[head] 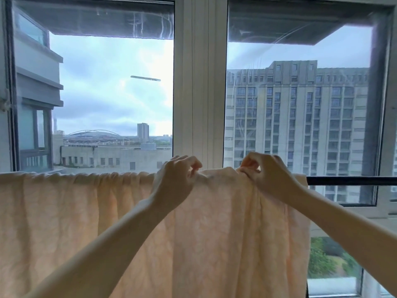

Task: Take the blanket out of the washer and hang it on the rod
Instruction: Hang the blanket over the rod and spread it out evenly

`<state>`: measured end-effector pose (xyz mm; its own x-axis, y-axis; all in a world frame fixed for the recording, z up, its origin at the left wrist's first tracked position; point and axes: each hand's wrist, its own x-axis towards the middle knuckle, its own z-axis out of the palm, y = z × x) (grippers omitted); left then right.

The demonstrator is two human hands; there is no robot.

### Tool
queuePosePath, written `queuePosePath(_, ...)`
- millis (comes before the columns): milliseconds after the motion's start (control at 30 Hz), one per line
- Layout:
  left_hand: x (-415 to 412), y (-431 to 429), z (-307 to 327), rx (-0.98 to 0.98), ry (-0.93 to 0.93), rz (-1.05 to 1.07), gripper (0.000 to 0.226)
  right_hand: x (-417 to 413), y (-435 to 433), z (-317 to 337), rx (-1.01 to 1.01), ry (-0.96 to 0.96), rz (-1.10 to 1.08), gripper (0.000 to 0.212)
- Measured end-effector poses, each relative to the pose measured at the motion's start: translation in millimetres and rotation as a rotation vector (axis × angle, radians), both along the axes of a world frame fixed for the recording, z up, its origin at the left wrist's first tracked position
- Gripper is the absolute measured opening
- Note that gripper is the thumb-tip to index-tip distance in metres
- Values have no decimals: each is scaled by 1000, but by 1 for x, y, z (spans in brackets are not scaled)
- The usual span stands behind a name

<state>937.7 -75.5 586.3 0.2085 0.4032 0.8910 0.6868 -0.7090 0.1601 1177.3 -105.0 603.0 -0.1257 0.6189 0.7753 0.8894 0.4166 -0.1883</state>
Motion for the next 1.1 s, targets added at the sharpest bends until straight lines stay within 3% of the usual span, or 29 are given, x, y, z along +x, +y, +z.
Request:
queuePosePath(167,21,-7,-4,-92,156,-107,21,-7,-3,1,79,-32,-39,2)
queuePosePath(333,24,-3,3,-144,27,-182,10,-14,-4,8,108,-11,-49,1)
queuePosePath(633,0,14,11,-176,-116,5,6,-32,11,18,89,69,-71,6)
queuePosePath(867,-13,15,12,-185,-96,61,10,-30,-4,6,-88,35,40,9)
queuePosePath(1100,-16,13,13,-171,-44,48,13,-11,-19,-11,-53,-47,-47,10)
